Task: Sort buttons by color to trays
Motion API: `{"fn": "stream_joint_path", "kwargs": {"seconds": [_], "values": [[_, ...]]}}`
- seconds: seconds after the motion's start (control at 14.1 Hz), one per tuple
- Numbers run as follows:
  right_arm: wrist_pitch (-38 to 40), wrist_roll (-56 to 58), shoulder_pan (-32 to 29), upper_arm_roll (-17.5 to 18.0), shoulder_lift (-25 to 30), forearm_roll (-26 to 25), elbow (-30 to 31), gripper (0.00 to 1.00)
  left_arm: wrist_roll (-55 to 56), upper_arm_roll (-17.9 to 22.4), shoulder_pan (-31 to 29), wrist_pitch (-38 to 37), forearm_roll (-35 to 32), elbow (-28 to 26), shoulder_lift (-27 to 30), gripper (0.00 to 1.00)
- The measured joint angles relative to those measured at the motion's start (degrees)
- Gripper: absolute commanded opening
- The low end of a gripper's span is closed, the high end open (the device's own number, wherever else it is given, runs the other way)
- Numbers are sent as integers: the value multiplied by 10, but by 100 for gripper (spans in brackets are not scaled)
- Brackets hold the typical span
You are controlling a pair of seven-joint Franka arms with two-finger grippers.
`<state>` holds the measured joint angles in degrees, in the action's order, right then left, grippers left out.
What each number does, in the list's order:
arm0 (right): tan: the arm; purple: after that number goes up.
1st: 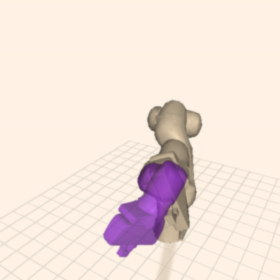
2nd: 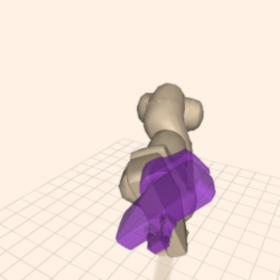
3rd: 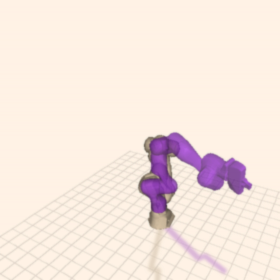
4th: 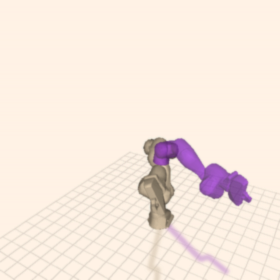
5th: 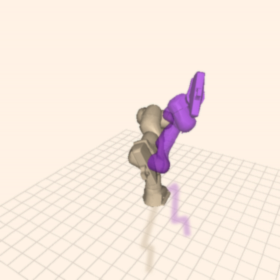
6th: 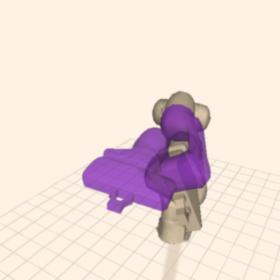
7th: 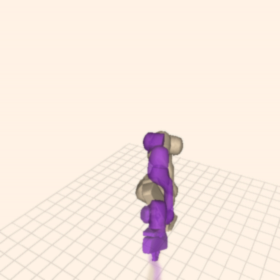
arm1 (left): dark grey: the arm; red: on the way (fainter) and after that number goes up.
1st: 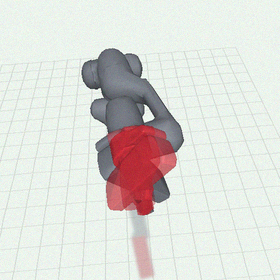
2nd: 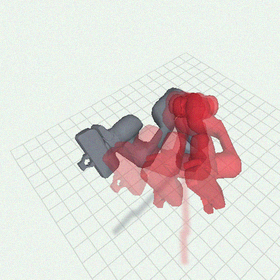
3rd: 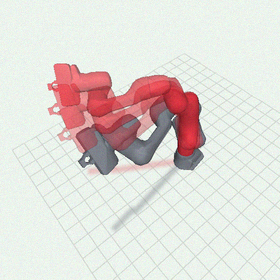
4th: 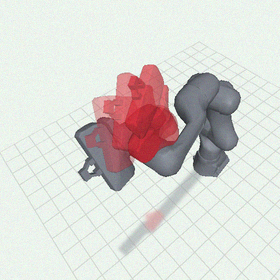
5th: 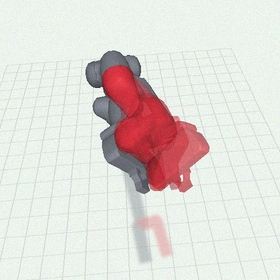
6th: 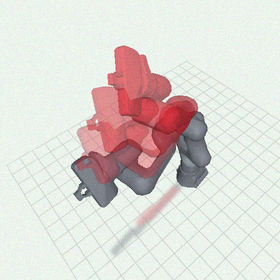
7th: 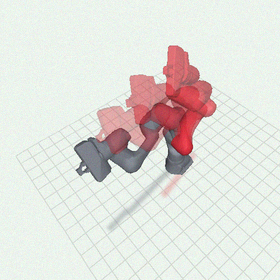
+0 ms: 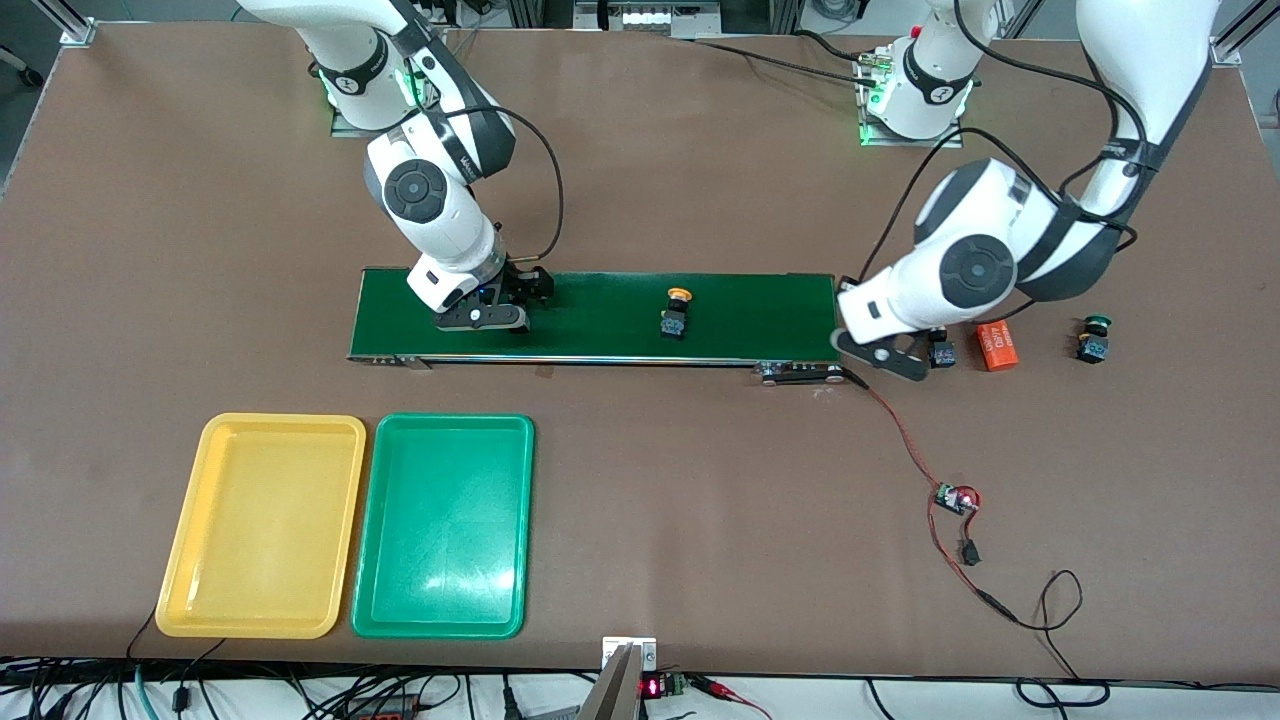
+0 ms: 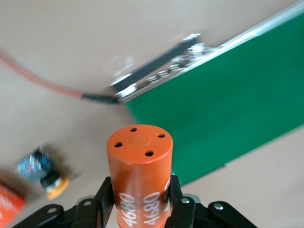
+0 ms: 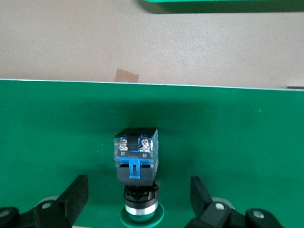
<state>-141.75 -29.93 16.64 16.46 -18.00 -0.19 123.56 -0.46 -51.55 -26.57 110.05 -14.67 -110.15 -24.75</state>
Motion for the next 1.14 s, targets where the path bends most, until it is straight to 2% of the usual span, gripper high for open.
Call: {"fn": "stream_joint_path", "kwargs": {"seconds": [0.07,0.21,0.43,0.64,0.92,1.14], "values": [[0,0,0,0,-2,-13,0,49,-61,0,11,-1,0,3,-1,0],[0,0,0,0,-5,-24,0,40,-173,1,47,-1,-9,4,-8,0],[-1,0,0,-1,-6,-27,0,12,-220,2,121,-1,-109,7,-31,0],[2,2,-8,-8,-5,-35,-16,12,-296,5,134,0,-165,13,-60,0],[164,41,-54,-19,4,-38,-182,12,-337,7,148,-1,-194,21,-74,0],[177,87,-76,-32,-10,-40,-255,13,-337,7,162,-5,-213,21,-80,2]]}}
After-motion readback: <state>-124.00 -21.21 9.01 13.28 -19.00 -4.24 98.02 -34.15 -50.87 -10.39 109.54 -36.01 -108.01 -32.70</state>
